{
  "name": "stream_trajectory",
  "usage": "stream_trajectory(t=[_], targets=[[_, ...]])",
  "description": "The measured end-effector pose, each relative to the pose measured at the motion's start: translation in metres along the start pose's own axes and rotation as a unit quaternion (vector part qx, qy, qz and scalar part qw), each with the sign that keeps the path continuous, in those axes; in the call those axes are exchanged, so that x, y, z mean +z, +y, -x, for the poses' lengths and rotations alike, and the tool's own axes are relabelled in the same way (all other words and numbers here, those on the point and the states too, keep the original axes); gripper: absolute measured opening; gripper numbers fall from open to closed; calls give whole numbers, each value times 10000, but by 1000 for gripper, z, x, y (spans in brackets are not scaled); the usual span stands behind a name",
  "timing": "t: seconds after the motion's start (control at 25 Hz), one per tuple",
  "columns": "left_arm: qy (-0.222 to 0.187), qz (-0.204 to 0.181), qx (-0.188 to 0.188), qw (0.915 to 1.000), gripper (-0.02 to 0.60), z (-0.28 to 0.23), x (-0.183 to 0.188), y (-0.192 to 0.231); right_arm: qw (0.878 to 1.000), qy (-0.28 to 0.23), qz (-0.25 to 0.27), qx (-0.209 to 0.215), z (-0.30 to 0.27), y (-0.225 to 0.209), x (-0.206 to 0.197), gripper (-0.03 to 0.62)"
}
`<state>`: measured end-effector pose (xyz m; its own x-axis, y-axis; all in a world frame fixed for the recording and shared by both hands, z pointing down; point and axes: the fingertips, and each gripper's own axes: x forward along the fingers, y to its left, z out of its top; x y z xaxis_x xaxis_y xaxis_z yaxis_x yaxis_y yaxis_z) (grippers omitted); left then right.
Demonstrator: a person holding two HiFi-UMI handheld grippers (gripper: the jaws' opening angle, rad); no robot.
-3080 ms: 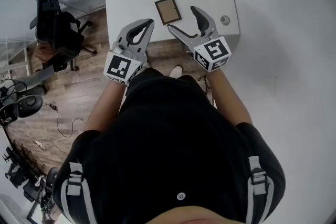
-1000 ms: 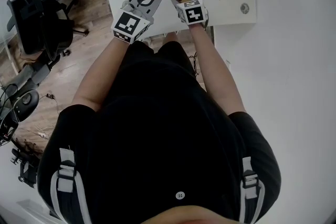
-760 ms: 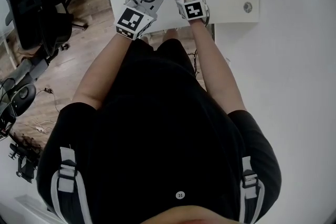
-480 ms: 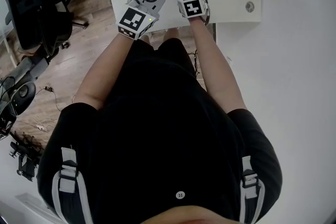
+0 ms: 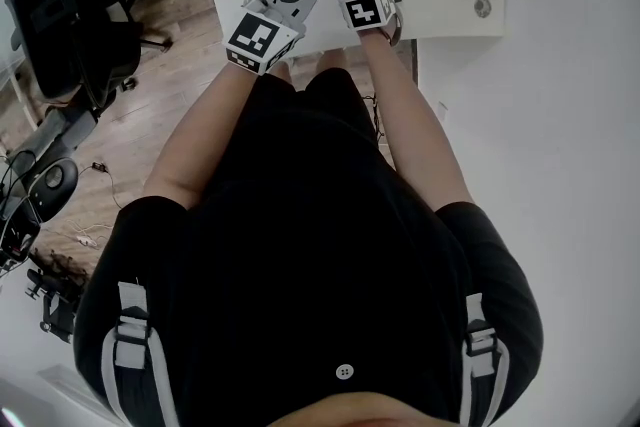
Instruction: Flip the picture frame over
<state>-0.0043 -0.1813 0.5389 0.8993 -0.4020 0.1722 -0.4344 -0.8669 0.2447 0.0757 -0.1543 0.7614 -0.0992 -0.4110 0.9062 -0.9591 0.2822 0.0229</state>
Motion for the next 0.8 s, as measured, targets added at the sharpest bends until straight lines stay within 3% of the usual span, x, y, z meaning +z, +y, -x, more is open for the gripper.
stream_trajectory(t=[0.16, 0.6, 0.8], targets=[[-7, 16, 20, 10000, 3, 3, 0, 2, 9999, 50, -38, -136, 0, -1, 0, 57], [-147, -11, 51, 9999, 3, 16, 11, 6, 9981, -192, -584, 65, 15, -2, 21, 51], [-255, -89, 45, 9996, 3, 19, 26, 7, 9978, -169, -634, -132, 38, -10, 31, 51]])
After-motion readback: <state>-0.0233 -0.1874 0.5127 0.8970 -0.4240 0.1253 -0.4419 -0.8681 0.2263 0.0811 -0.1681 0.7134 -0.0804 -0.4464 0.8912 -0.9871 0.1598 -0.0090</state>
